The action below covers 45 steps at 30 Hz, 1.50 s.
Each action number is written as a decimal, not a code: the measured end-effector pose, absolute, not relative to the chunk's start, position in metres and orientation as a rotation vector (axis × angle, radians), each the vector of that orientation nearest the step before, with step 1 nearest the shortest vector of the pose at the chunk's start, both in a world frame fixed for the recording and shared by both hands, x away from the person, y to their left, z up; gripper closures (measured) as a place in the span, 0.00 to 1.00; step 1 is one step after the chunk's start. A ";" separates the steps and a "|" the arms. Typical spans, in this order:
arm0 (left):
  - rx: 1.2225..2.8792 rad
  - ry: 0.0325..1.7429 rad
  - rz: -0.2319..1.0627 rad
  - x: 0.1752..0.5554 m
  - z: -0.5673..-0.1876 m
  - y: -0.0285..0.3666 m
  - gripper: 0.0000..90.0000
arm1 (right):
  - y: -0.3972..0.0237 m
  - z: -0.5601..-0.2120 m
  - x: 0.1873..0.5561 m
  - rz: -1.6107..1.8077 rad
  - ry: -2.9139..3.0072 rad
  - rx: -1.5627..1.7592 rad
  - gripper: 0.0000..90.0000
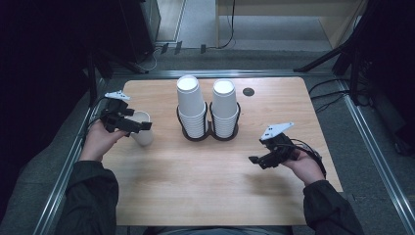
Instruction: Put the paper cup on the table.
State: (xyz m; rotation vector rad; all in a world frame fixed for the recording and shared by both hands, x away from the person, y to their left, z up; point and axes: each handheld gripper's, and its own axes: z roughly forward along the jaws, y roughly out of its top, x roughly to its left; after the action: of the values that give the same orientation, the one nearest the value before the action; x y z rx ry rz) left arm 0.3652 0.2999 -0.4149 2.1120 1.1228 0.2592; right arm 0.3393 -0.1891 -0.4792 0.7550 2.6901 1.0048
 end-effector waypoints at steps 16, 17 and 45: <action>2.185 1.068 0.262 0.351 -0.433 0.271 0.15 | -0.176 -0.477 0.349 1.012 2.712 0.704 0.22; 2.185 1.068 0.262 0.351 -0.433 0.271 0.15 | -0.176 -0.477 0.349 1.012 2.712 0.704 0.22; 2.209 0.949 0.357 0.325 -0.447 0.209 0.15 | -0.168 -0.473 0.351 1.038 2.719 0.656 0.22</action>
State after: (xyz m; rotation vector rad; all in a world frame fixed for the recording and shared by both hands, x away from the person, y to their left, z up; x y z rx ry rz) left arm 0.3252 0.2093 -0.4466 2.2091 0.9489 0.3567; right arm 0.3506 -0.1683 -0.4728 0.6560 2.7187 1.0381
